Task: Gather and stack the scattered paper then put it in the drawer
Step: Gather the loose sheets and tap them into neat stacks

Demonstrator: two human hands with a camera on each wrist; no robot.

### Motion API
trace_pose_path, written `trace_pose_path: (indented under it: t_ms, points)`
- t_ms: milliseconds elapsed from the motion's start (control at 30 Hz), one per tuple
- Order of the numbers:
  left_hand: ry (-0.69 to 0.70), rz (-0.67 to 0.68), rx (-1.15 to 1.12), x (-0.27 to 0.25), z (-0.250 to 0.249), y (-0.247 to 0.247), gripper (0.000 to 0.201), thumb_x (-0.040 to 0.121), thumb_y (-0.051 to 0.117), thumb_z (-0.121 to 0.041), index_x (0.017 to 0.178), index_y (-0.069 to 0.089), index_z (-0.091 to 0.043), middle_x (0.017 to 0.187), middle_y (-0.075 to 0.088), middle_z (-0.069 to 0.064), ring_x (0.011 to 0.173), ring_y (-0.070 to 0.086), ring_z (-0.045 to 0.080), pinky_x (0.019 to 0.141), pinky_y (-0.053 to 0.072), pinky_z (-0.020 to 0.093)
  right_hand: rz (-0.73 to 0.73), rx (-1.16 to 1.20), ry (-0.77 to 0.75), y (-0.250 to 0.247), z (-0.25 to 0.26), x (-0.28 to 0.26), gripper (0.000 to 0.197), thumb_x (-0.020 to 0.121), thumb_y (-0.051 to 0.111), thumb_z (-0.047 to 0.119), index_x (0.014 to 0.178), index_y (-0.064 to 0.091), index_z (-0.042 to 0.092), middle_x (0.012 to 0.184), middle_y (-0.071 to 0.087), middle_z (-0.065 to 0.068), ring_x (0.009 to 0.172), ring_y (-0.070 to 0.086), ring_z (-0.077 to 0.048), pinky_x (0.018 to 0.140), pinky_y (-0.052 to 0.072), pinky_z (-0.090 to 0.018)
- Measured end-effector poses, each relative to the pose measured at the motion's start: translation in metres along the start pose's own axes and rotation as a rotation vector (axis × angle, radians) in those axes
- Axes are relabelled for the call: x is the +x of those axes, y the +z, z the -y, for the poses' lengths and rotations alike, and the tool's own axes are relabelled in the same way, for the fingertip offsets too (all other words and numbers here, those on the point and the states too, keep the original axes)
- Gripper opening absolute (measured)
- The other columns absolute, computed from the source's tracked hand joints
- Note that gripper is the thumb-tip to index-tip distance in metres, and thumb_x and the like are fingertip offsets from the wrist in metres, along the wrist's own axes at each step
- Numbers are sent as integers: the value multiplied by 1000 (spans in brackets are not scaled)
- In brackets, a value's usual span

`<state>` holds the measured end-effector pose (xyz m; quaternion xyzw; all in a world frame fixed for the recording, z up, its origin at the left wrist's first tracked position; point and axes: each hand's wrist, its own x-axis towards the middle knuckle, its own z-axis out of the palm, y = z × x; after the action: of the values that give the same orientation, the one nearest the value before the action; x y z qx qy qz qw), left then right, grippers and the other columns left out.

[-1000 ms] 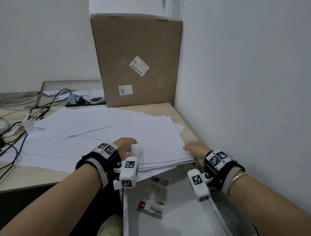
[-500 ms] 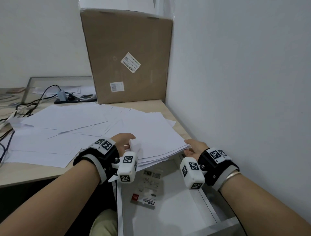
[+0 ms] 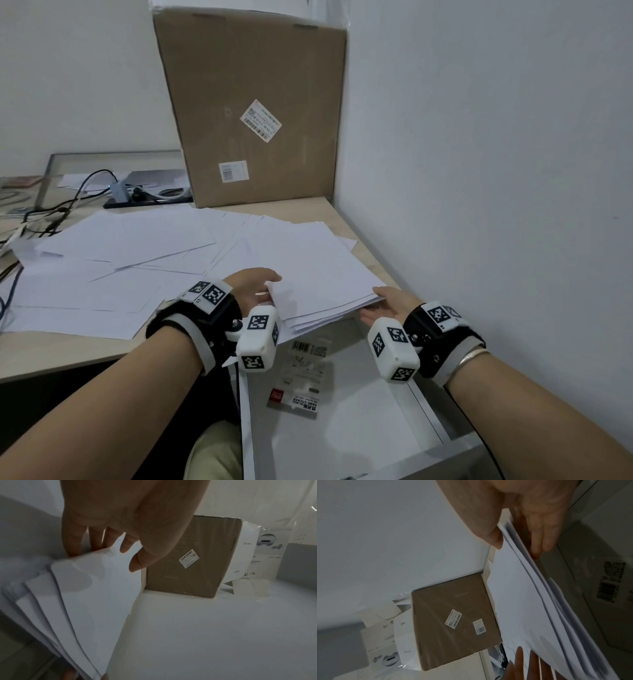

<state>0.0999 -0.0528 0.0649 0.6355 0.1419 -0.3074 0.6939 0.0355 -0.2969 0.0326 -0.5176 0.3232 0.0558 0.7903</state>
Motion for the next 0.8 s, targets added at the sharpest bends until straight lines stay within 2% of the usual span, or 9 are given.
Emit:
trace_pose_path:
  t_ms: [67, 167, 233, 333, 467, 600, 667, 733, 800]
  points:
    - [-20, 70, 36, 0, 0, 6, 5, 93, 54, -8, 96, 55, -4, 99, 58, 15, 83, 60, 28, 77, 50, 41, -15, 25, -2, -2, 1, -1, 30, 99, 48, 9, 126, 46, -3, 126, 52, -24, 39, 63, -29, 28, 46, -32]
    - [-41, 124, 102, 1, -1, 16, 8, 94, 52, -11, 98, 56, -5, 98, 59, 14, 85, 60, 27, 78, 50, 40, -48, -17, -20, -4, 6, -5, 39, 96, 55, 11, 132, 43, -1, 101, 55, -21, 32, 60, -24, 29, 48, -32]
    - [-39, 97, 148, 5, -2, 16, 7, 94, 53, -11, 96, 56, -5, 98, 58, 14, 84, 60, 25, 85, 49, 40, -48, -87, -26, -4, 8, -10, 34, 95, 57, 12, 125, 47, 1, 99, 55, -21, 32, 60, -23, 29, 47, -28]
    - [22, -55, 261, 13, -8, 8, 3, 91, 57, -9, 90, 56, -6, 99, 58, 13, 80, 60, 23, 101, 44, 39, -22, -183, 5, -1, 9, -14, 18, 94, 59, 13, 105, 49, 3, 83, 57, -18, 32, 59, -21, 27, 42, -24]
    - [133, -179, 313, 23, -21, -9, 11, 93, 54, -5, 82, 53, -7, 88, 54, 8, 83, 56, 21, 85, 46, 35, 1, -217, 52, 5, 13, -11, 15, 93, 60, 12, 84, 51, 4, 49, 63, -15, 30, 58, -20, 26, 41, -23]
    - [183, -223, 318, 33, -35, -23, 11, 93, 53, -6, 83, 55, -10, 84, 55, 6, 78, 55, 17, 81, 44, 32, -8, -211, 49, 11, 19, 1, 16, 92, 62, 20, 86, 52, 9, 54, 66, -16, 25, 51, -18, 30, 39, -17]
    - [195, -232, 317, 40, -42, -27, 11, 93, 52, -7, 83, 56, -11, 84, 56, 5, 76, 55, 16, 79, 44, 32, -26, -228, 9, 17, 21, 10, 15, 92, 61, 20, 84, 52, 11, 62, 65, -12, 31, 52, -16, 32, 38, -15]
    - [204, -227, 310, 46, -45, -27, 12, 93, 52, -7, 82, 56, -11, 83, 56, 4, 76, 55, 16, 75, 45, 30, -21, -220, 11, 24, 19, 16, 12, 94, 58, 11, 84, 53, 5, 56, 63, -11, 38, 58, -19, 30, 42, -19]
    - [211, -206, 300, 53, -48, -25, 14, 93, 51, -6, 81, 57, -11, 82, 57, 4, 75, 55, 15, 70, 45, 28, -39, -192, -18, 29, 17, 21, 5, 94, 53, -1, 98, 54, -3, 70, 66, -16, 58, 65, -27, 37, 52, -29]
